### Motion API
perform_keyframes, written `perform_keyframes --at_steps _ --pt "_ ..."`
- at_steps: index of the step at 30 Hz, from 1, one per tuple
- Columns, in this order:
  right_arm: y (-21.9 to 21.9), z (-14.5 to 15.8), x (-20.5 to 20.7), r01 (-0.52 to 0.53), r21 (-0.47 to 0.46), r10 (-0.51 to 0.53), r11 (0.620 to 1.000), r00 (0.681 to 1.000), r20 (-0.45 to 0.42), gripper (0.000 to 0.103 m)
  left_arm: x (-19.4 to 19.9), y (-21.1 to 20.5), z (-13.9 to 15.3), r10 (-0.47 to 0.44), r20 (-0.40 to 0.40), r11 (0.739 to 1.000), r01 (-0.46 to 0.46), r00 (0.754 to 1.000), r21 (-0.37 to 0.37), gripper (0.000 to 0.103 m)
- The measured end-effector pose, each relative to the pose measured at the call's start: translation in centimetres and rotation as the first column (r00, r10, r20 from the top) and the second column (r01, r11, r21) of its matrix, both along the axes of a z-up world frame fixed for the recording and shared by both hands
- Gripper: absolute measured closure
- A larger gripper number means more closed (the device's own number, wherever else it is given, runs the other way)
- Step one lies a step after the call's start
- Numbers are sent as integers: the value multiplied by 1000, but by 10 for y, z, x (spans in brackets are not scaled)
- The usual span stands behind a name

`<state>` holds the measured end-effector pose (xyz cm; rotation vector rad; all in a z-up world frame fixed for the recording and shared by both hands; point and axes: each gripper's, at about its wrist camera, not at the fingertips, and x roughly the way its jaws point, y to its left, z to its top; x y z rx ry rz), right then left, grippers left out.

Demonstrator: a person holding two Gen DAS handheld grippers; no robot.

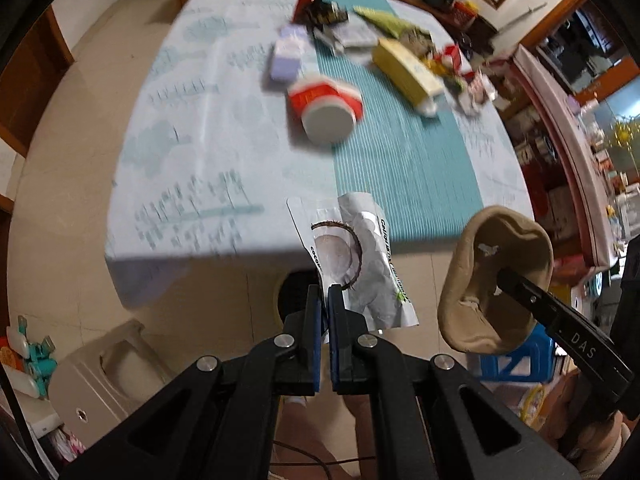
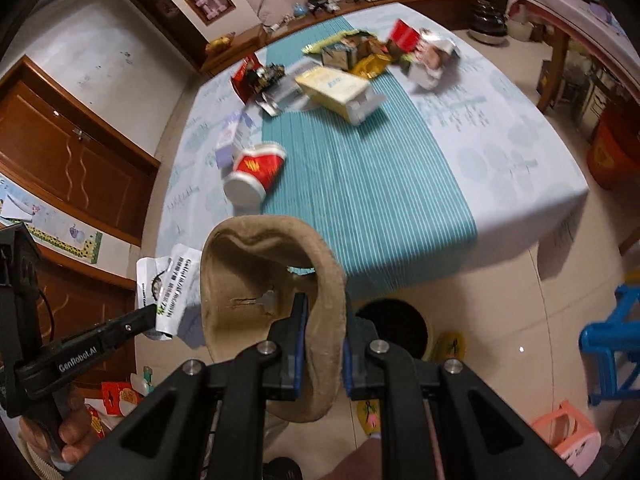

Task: Collect trash
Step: 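Carry both items over the black bin and open both tools to drop them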

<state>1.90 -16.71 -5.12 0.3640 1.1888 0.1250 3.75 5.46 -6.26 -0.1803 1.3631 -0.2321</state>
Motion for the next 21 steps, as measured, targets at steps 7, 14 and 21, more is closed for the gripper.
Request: perform_keyframes --at_steps 7,14,21 --pt "-4 -39 -32 -3 -16 1 1000 996 -88 89 -31 -17 -46 -17 -104 999 21 994 34 102" --pt "-11 -132 -55 6 2 -5 1000 969 -246 89 -54 -40 -117 -13 -179 998 25 984 65 102" --pt "-27 -236 -66 54 -26 -60 998 939 -340 89 -64 -67 -216 -35 -235 993 60 971 100 102"
